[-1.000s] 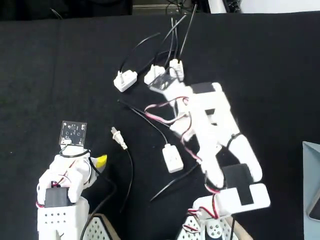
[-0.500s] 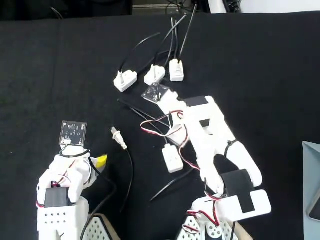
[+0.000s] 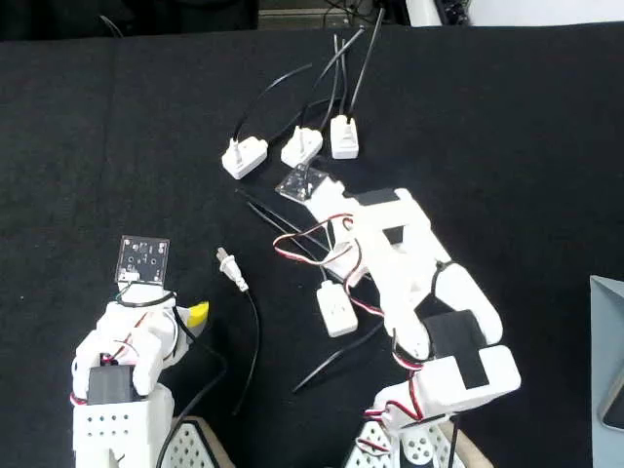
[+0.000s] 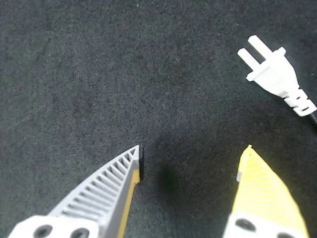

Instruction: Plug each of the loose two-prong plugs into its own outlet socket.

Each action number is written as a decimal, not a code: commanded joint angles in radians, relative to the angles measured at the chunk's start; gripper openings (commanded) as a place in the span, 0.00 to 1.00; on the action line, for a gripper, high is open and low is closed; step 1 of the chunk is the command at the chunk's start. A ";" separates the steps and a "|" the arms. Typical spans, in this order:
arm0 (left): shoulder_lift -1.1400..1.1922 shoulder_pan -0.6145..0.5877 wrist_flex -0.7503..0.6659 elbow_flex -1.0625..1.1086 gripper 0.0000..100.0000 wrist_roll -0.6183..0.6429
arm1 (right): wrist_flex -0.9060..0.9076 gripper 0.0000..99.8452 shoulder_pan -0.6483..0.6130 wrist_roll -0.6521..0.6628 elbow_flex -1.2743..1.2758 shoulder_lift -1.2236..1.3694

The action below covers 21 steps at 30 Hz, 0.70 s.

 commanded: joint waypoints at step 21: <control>0.002 0.004 0.003 0.019 0.31 -0.002 | 0.138 0.15 -0.017 0.008 0.016 -0.193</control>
